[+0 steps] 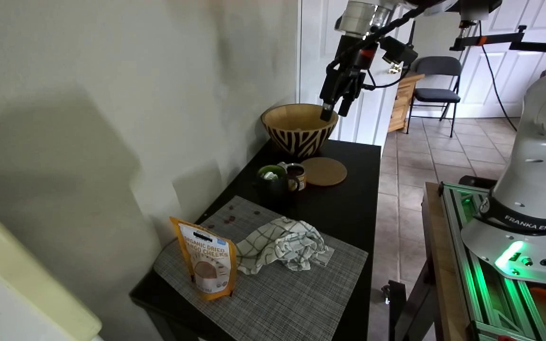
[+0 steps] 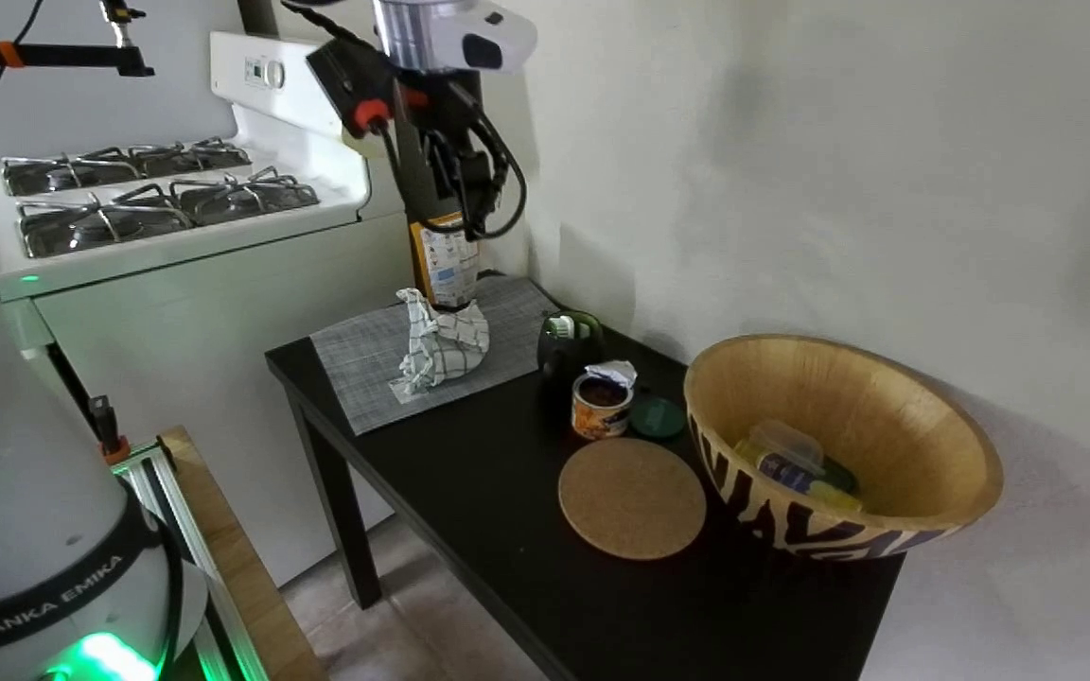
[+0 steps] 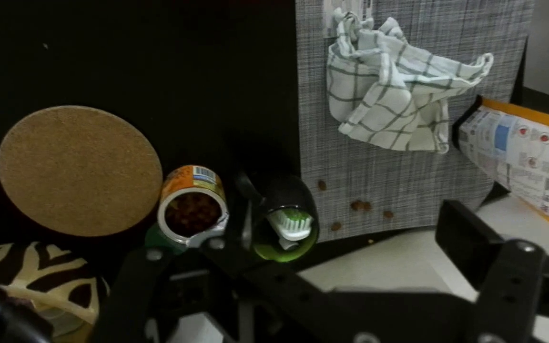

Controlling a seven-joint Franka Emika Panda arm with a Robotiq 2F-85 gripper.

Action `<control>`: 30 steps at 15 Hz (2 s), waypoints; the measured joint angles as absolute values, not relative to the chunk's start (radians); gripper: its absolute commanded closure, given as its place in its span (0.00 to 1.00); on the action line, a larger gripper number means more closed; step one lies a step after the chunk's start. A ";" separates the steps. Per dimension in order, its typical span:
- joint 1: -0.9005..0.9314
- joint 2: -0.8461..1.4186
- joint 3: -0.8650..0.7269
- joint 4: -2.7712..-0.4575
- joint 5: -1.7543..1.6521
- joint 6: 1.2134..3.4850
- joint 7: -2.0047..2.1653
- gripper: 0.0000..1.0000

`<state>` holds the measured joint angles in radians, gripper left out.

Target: Move the brush forward

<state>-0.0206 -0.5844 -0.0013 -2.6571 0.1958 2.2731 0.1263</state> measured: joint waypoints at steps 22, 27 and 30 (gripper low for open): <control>-0.059 0.003 -0.114 -2.354 0.227 2.447 0.086 0.00; -0.054 0.052 -0.088 -2.344 0.243 2.479 0.110 0.00; -0.037 0.166 -0.056 -2.292 0.242 2.520 0.171 0.00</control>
<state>-0.0366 0.1663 -0.0557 -2.2922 0.2418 2.5203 0.1713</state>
